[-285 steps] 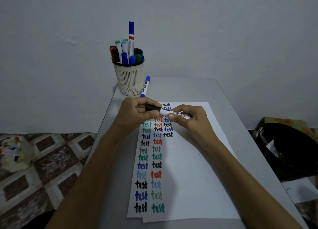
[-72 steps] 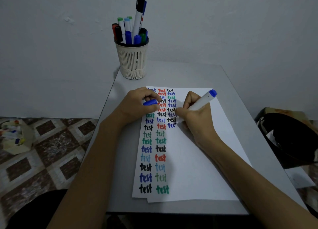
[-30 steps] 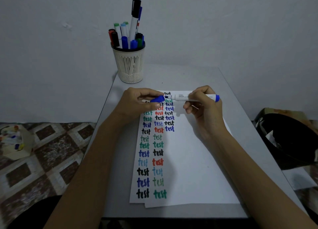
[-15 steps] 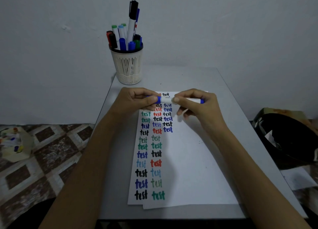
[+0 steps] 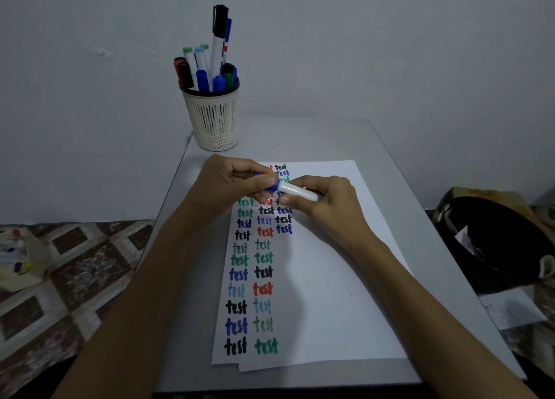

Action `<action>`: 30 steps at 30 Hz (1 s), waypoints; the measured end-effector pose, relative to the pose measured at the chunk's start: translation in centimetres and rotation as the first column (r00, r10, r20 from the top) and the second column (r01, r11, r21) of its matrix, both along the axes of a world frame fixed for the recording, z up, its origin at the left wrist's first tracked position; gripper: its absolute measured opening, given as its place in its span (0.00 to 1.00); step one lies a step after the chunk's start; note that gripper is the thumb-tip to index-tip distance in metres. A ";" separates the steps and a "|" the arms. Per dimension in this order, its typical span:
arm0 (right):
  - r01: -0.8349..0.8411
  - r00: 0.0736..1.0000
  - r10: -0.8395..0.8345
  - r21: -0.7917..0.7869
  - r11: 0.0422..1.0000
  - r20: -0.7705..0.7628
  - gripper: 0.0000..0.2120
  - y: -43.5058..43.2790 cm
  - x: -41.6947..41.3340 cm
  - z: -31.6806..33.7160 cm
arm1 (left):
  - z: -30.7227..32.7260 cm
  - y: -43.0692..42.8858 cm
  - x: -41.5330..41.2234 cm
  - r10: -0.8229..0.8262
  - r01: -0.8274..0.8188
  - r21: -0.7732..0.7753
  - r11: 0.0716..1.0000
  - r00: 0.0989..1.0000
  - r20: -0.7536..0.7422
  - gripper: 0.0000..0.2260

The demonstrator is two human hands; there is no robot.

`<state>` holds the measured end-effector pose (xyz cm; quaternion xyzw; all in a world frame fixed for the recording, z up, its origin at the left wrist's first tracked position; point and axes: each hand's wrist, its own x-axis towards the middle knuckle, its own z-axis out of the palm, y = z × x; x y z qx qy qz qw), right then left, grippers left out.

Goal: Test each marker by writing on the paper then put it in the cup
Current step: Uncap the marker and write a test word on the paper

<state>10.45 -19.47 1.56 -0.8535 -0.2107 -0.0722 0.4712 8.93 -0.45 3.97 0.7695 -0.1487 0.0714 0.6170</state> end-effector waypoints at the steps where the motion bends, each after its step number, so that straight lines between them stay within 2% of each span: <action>1: -0.009 1.000 0.009 0.003 1.000 -0.017 0.10 0.1 0.0 0.0 | -0.1 0.0 0.0 -0.006 0.006 0.008 1.000 1.000 0.008 0.08; 8: 0.006 1.000 -0.006 -0.009 1.000 -0.014 0.07 0.1 -0.2 -0.1 | -0.4 0.1 0.6 -0.021 0.019 0.036 0.999 0.998 0.052 0.10; 15: 0.116 0.966 -0.089 -0.101 0.988 0.241 0.13 0.8 -0.3 0.3 | -0.2 0.4 0.8 0.040 -0.049 0.058 0.997 0.988 0.146 0.09; 22: 0.264 0.870 -0.119 -0.250 0.932 0.478 0.13 0.9 0.4 0.1 | -1.0 0.4 0.7 0.120 -0.131 0.126 0.983 0.989 0.092 0.08; 25: 0.306 0.885 -0.188 -0.227 0.925 0.425 0.09 0.5 0.8 0.2 | -1.5 1.5 1.1 0.223 -0.259 0.245 0.934 0.961 0.166 0.09; 28: 0.275 0.935 -0.261 -0.025 0.961 0.242 0.07 0.4 1.3 0.9 | -2.6 3.4 1.8 0.415 -0.522 0.348 0.779 0.844 0.338 0.11; 30: 0.236 0.951 -0.253 0.111 0.965 0.176 0.08 1.1 1.6 1.9 | -3.8 4.4 2.3 0.493 -0.608 0.387 0.693 0.791 0.361 0.13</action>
